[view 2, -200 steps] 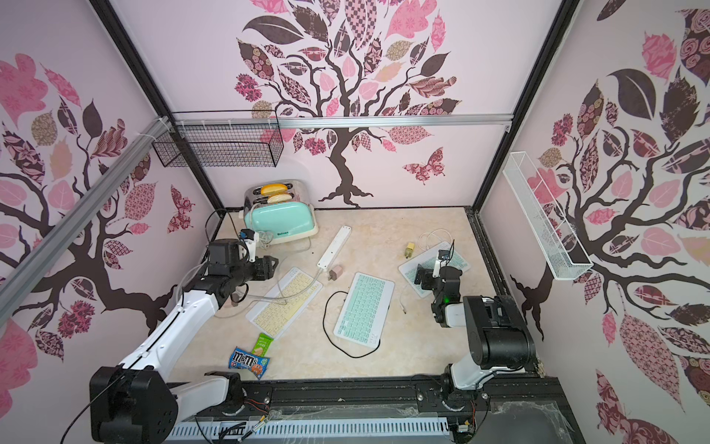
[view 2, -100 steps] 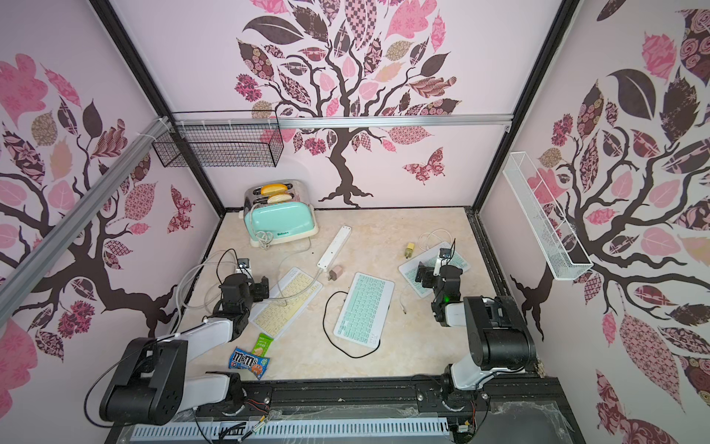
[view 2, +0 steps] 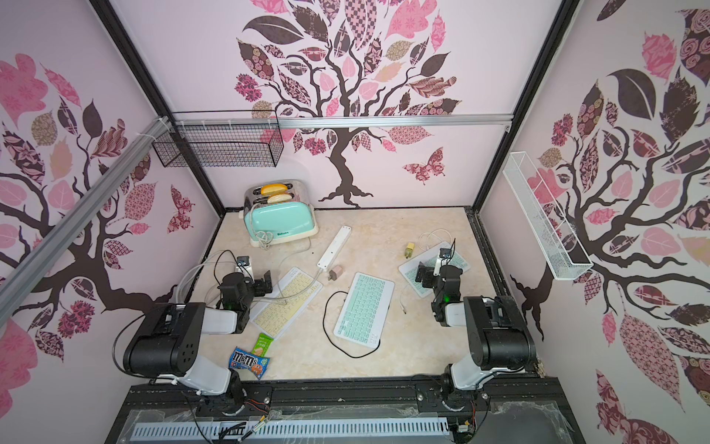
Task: Unplug the wireless keyboard
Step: Reset both arms
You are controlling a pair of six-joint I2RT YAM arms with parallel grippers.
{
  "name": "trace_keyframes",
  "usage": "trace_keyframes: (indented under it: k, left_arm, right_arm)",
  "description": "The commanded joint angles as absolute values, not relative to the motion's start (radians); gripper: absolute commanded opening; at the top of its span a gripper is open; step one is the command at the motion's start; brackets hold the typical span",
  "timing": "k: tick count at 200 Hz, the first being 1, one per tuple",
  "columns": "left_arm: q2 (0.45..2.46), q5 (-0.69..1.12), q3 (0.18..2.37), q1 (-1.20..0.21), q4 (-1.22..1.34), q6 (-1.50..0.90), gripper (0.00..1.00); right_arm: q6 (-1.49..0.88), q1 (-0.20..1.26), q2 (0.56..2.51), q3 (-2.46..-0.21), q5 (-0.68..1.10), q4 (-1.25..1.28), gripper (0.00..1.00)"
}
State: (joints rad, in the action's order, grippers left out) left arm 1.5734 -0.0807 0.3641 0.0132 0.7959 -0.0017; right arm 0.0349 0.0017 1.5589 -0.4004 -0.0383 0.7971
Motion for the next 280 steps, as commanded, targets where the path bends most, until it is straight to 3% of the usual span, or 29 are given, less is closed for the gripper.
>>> trace_keyframes:
  k: [1, 280]
  left_arm:
    - [1.572, -0.03, 0.392, 0.043, 0.878, -0.036, 0.98]
    - [1.559, -0.028, 0.396, 0.043, 0.843, -0.033, 0.98]
  right_arm:
    - [0.039, 0.007, 1.546, -0.424, -0.048, 0.802, 0.99]
    - [0.04, 0.013, 1.547, -0.425, -0.065, 0.802, 0.99]
